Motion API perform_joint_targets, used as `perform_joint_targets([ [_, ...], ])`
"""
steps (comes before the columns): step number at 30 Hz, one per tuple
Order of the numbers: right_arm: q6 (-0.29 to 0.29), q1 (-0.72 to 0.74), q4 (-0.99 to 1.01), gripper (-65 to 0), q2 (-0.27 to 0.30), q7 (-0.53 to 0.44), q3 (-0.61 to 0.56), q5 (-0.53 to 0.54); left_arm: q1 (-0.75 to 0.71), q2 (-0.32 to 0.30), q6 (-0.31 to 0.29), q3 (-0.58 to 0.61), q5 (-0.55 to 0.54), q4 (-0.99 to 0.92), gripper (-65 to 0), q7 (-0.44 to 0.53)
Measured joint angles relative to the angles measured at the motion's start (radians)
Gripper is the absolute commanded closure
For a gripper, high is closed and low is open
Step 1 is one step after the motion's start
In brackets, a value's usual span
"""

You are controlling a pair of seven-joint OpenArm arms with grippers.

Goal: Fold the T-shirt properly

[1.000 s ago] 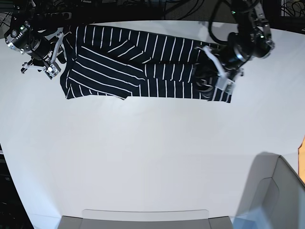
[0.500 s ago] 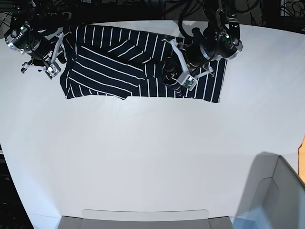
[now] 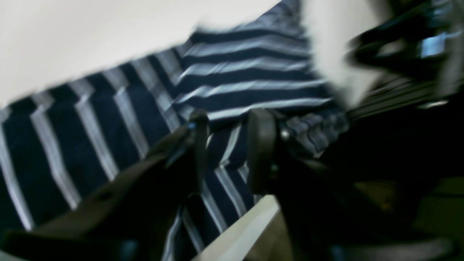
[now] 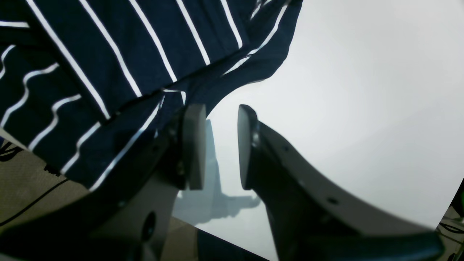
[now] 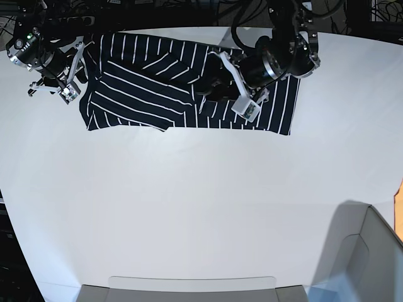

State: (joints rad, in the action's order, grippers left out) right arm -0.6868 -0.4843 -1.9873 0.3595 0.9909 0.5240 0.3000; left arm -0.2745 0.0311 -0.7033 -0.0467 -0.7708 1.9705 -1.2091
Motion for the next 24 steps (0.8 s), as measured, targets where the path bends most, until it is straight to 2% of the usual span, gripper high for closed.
perform_joint_targets([
  [5, 0.0, 0.002, 0.0, -16.0, 0.0, -0.002, 0.0, 0.001, -0.002, -0.006, 0.007, -0.168, 0.01, -0.001, -1.0, 0.002],
  [7, 0.0, 0.002, 0.0, -16.0, 0.0, -0.003, 0.0, 0.0, -0.002, -0.006, 0.008, -0.238, 0.024, -0.001, 0.0, 0.003],
  [9, 0.0, 0.002, 0.0, -16.0, 0.0, -0.003, 0.003, 0.0, -0.002, -0.014, 0.008, -0.274, 0.087, -0.002, 0.0, 0.001],
  [13, 0.0, 0.031, 0.002, -16.0, -0.014, 0.001, 0.004, -0.004, -0.002, -0.066, 0.01, -0.18, 0.197, -0.005, 0.0, -0.002],
  [17, 0.0, 0.066, 0.002, -16.0, -0.042, -0.003, 0.008, 0.012, -0.007, -0.059, 0.006, -0.036, 0.259, -0.016, 0.0, 0.005],
  [21, 0.0, 0.1, 0.048, -16.0, -0.056, 0.0, 0.011, 0.008, -0.043, -0.064, 0.01, 0.102, 0.382, -0.095, 0.0, 0.005],
  [24, 0.0, 0.133, 0.085, -16.0, -0.088, -0.003, 0.062, 0.018, -0.068, -0.065, 0.007, 0.172, 0.398, -0.122, 0.0, -0.013],
])
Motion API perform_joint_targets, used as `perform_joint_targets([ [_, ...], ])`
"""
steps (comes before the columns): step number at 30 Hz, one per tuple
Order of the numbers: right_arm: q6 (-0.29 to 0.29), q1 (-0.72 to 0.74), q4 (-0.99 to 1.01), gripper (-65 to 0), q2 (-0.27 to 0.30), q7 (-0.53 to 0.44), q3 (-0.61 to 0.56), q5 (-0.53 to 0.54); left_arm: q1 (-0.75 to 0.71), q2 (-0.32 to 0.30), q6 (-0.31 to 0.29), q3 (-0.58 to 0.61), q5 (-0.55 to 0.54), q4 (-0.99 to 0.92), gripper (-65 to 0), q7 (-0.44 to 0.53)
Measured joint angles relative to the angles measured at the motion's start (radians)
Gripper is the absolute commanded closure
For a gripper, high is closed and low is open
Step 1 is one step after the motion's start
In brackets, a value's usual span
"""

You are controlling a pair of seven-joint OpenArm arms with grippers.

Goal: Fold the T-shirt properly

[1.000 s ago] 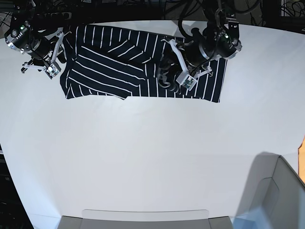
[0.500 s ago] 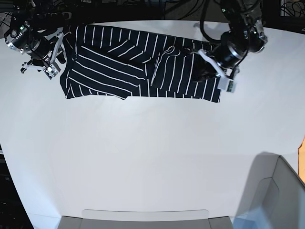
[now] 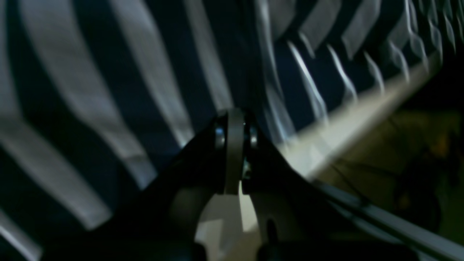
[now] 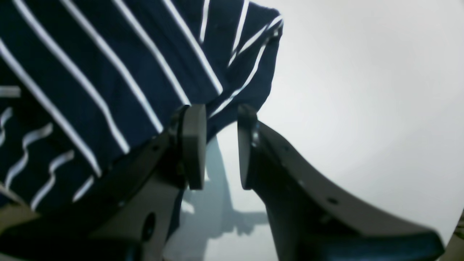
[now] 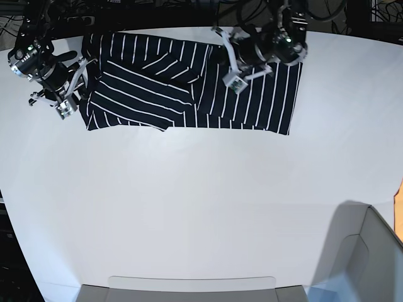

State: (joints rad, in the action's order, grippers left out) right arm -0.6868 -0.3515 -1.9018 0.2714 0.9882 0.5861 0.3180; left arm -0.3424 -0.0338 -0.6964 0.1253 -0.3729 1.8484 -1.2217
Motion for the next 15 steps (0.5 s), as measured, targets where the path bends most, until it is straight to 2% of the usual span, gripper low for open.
perform_joint_targets([
  [3, 0.0, 0.022, 0.039, -16.0, -0.015, 0.005, 0.065, 0.024, -0.002, 0.001, 0.0, 0.003, -0.008, 0.017, 0.0, 0.015],
  [8, 0.0, 0.02, 0.144, -16.0, -0.005, 0.023, 0.163, 0.247, 0.0, 0.001, 0.0, 0.001, -0.01, 0.151, 0.0, 0.022],
  [10, 0.0, 0.023, 0.225, -16.0, 0.026, 0.094, 0.192, 0.264, 0.008, 0.006, 0.0, 0.001, -0.015, 0.152, 0.0, 0.028],
  [13, 0.0, 0.018, 0.352, -16.0, 0.071, 0.105, 0.196, 0.313, 0.005, 0.006, 0.0, 0.001, -0.01, 0.147, 0.0, 0.02],
  [15, 0.0, 0.019, 0.412, -16.0, 0.08, 0.1, 0.167, 0.353, 0.002, 0.006, 0.0, 0.001, -0.009, 0.148, 0.0, 0.019],
])
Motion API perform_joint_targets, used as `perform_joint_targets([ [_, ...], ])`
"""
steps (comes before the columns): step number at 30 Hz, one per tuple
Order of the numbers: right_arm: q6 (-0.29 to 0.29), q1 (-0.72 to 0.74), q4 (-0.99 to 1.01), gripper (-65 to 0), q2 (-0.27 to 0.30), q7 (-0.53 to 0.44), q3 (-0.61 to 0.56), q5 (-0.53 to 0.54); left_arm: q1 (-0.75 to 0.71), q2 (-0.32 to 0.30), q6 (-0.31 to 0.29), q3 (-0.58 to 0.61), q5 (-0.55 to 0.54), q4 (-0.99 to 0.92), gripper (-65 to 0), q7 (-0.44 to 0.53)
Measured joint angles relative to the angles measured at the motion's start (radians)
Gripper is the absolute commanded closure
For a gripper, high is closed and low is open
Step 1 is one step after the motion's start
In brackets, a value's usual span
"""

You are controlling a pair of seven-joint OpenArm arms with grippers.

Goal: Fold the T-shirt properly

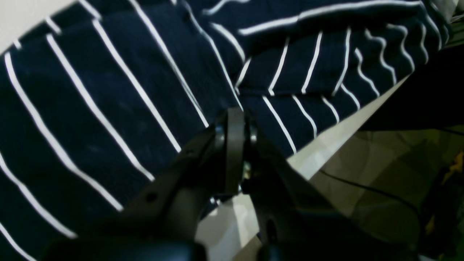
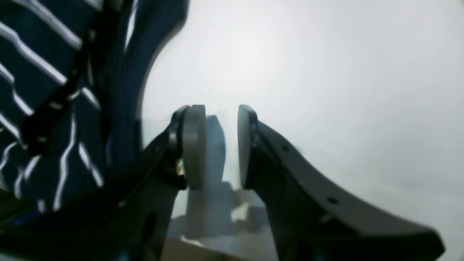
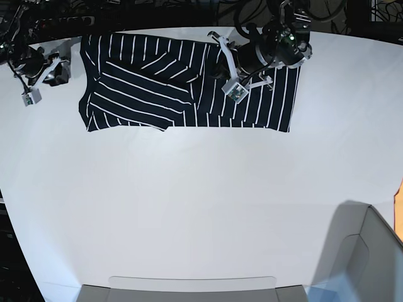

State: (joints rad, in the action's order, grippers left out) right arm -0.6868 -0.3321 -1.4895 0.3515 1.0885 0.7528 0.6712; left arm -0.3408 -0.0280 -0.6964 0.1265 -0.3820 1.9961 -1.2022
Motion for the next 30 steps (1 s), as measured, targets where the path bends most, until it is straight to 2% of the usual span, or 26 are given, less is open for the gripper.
perform_joint_targets([
  [2, 0.0, 0.0, 0.04, -16.0, -0.002, -0.018, -0.012, 0.061, 0.0, 0.0, 0.0, 0.0, 0.001, 0.0, 0.0, -0.001],
  [9, 0.0, 0.056, 0.162, -16.0, 0.016, -0.06, -0.111, 0.173, 0.003, 0.0, 0.0, 0.0, 0.0, 0.0, 0.0, 0.0],
  [17, 0.0, 0.029, 0.131, -16.0, 0.002, -0.04, -0.255, 0.322, 0.003, 0.0, 0.0, 0.0, 0.0, 0.0, 0.0, 0.0],
  [20, 0.0, 0.031, 0.132, -16.0, 0.006, -0.041, -0.295, 0.333, 0.003, -0.005, 0.0, 0.0, 0.001, 0.0, 0.0, 0.0],
  [28, 0.0, 0.105, 0.135, -15.7, -0.035, -0.026, -0.386, 0.316, 0.0, -0.005, 0.0, 0.003, 0.001, 0.0, 0.0, 0.0],
  [30, 0.0, 0.123, 0.134, -14.0, -0.036, -0.032, -0.424, 0.286, -0.003, -0.005, 0.0, 0.003, 0.001, 0.0, 0.0, 0.0],
])
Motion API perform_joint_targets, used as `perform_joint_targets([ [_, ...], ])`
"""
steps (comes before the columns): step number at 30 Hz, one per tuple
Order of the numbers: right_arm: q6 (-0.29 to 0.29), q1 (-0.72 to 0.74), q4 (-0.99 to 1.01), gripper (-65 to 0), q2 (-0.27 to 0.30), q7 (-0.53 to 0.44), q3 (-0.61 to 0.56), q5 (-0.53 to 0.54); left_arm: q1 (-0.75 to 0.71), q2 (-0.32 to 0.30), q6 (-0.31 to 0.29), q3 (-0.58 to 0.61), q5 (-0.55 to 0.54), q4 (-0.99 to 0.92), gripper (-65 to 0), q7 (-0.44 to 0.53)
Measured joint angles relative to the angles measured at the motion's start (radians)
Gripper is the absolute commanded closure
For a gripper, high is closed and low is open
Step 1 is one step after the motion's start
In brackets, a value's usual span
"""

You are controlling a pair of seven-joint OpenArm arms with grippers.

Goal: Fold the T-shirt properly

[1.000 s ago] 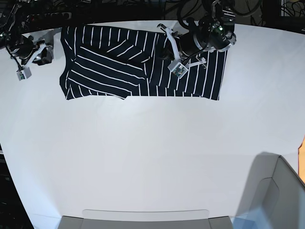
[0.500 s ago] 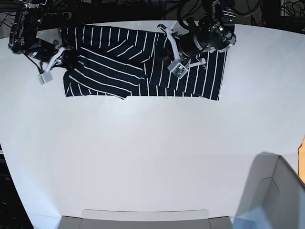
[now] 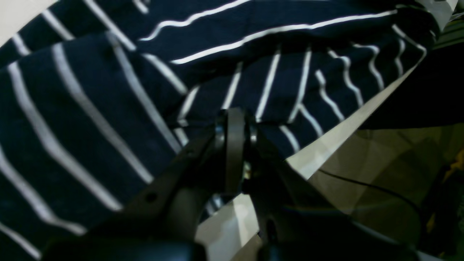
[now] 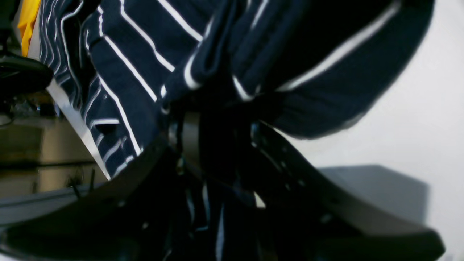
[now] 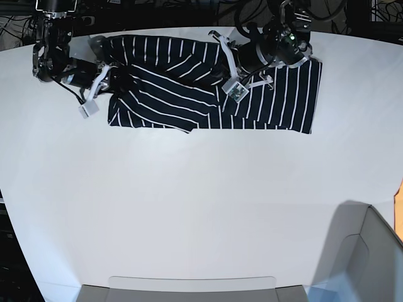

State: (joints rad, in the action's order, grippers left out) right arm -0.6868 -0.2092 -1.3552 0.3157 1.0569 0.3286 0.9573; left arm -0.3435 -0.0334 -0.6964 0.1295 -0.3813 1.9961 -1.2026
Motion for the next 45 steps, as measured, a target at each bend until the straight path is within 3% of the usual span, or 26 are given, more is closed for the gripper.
perform_joint_targets([
  [4, 0.0, 0.07, -0.005, 0.0, -0.014, -0.008, -0.084, -0.129, -0.003, 0.0, 0.0, 0.001, 0.0, 0.0, 0.0, 0.0],
  [10, 0.0, 0.148, -0.006, 0.0, -0.094, -0.021, -0.103, -0.302, -0.003, 0.0, 0.0, 0.0, 0.0, 0.0, 0.0, 0.0],
  [15, 0.0, 0.184, 0.0, 0.0, -0.098, -0.014, -0.087, -0.352, -0.006, -0.001, 0.0, 0.0, 0.0, 0.0, 0.0, 0.0],
  [17, 0.0, 0.194, 0.005, 0.0, -0.095, -0.001, 0.002, -0.369, -0.019, -0.014, 0.0, 0.0, -0.003, 0.0, 0.0, 0.003],
  [21, 0.0, 0.231, 0.067, 0.0, -0.019, 0.021, 0.196, -0.424, -0.022, -0.023, 0.0, -0.001, 0.0, 0.0, 0.0, 0.0],
  [25, 0.001, 0.26, 0.169, 0.0, 0.113, 0.025, 0.271, -0.436, -0.022, -0.022, 0.0, -0.001, 0.0, 0.0, 0.0, 0.0],
  [27, 0.0, 0.259, 0.185, 0.0, 0.142, 0.025, 0.28, -0.439, -0.022, -0.022, 0.0, -0.001, 0.0, 0.001, 0.0, 0.0],
  [38, 0.0, 0.24, 0.185, 0.0, 0.151, 0.02, 0.311, -0.436, -0.025, -0.022, 0.0, -0.001, 0.0, 0.002, 0.0, 0.0],
  [43, 0.001, 0.2, 0.181, -18.9, 0.138, 0.013, 0.32, -0.389, -0.04, -0.022, 0.0, -0.001, 0.0, 0.002, 0.0, 0.003],
  [45, 0.001, 0.171, 0.177, -26.8, 0.14, 0.004, 0.319, -0.313, -0.05, -0.022, 0.0, -0.001, 0.0, 0.002, 0.0, -0.001],
])
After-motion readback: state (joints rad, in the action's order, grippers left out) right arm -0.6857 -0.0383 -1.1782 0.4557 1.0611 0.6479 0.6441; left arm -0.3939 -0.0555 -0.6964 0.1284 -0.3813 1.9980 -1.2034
